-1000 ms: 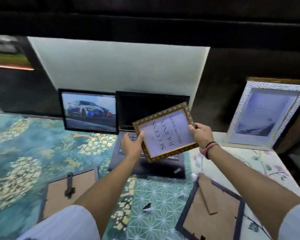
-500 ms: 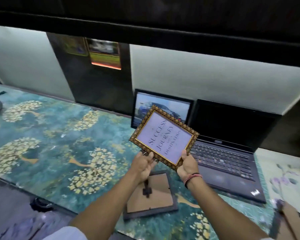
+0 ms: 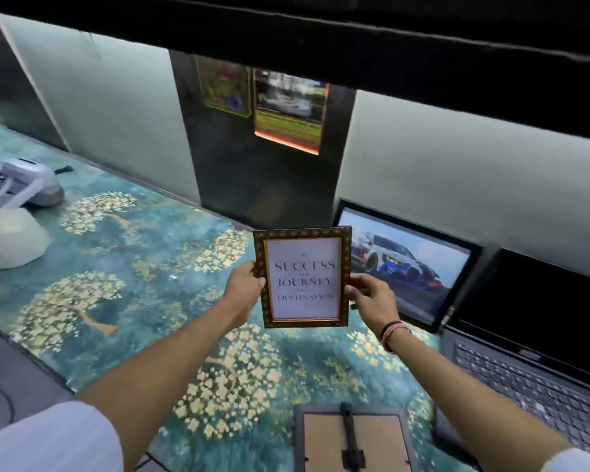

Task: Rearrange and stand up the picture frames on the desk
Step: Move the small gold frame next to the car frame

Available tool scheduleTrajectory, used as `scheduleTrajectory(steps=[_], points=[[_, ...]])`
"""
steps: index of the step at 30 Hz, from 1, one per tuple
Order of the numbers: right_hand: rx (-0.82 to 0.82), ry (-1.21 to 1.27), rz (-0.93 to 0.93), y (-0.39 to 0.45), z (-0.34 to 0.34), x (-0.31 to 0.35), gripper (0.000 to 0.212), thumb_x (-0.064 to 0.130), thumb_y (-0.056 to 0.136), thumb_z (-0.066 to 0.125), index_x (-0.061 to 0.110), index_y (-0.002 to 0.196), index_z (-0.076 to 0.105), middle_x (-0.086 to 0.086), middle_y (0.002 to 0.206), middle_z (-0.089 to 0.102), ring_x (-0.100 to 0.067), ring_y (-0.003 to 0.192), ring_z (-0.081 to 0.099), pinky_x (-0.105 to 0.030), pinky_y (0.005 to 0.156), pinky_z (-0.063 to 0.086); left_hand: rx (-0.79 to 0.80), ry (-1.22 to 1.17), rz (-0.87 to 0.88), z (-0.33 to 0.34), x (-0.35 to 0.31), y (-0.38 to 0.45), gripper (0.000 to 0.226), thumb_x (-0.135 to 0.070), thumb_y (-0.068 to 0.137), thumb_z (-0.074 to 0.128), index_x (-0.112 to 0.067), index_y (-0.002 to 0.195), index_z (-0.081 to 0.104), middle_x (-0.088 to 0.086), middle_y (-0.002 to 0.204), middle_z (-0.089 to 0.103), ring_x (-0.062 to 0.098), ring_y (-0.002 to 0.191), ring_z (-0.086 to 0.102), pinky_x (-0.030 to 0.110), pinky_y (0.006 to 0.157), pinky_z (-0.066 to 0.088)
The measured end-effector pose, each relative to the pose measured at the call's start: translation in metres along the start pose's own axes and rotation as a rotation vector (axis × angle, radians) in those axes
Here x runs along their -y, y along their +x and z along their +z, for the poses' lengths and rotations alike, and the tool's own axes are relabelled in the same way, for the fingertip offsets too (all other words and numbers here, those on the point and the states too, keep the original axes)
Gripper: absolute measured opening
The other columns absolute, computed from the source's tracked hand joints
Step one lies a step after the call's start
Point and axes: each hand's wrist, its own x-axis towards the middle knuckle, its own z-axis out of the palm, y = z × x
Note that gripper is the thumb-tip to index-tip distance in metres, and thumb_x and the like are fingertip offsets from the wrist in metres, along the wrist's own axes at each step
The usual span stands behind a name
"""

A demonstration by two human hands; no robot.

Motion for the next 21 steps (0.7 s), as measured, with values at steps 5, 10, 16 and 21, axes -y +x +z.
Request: scheduleTrajectory(steps=[5,10,16,21], points=[[-0.083,-0.026,0.045,0.04,0.055,0.013,0.017,0.01,0.086,0.068,0.022,0.097,0.07,0.0,0.089,0.076,-0.026,0.089,0.074,-0.048,0.083,0.06,-0.059,0.139,0.11,-0.036,-0.021,0.048,0.036,0.008,0.101,0.045,-0.021,0.112,0.064,0.001,0.097,0.067,0.008,0.084,0.063,0.014,0.059,0.044],[-0.242,-0.074,0.117,0.07,0.105,0.022,0.019,0.022,0.085,0.066,0.031,0.102,0.067,0.006,0.093,0.069,-0.035,0.103,0.065,-0.049,0.089,0.056,-0.072,0.194,0.17,-0.057,-0.027,0.108,0.041,0.001,0.102,0.049,-0.021,0.128,0.071,0.003,0.116,0.074,0.02,0.1,0.069,0.022,0.073,0.055],[-0.337,-0.044,0.21,0.098,0.129,0.034,0.024,0.008,0.093,0.053,0.002,0.107,0.073,-0.012,0.103,0.072,-0.03,0.096,0.069,-0.037,0.095,0.055,-0.073,0.228,0.171,-0.058,-0.023,0.158,0.038,-0.003,0.098,0.057,-0.026,0.07,0.071,-0.007,0.08,0.073,0.02,0.086,0.071,0.03,0.075,0.057],[-0.246,-0.167,0.194,0.116,0.123,0.045,0.032,0.0,0.081,0.039,0.009,0.094,0.067,-0.009,0.094,0.066,-0.024,0.092,0.059,-0.021,0.071,0.04,-0.017,0.185,0.211,-0.052,-0.018,0.183,0.031,0.001,0.092,0.051,-0.013,0.082,0.078,0.002,0.086,0.078,0.02,0.082,0.07,0.026,0.067,0.052]])
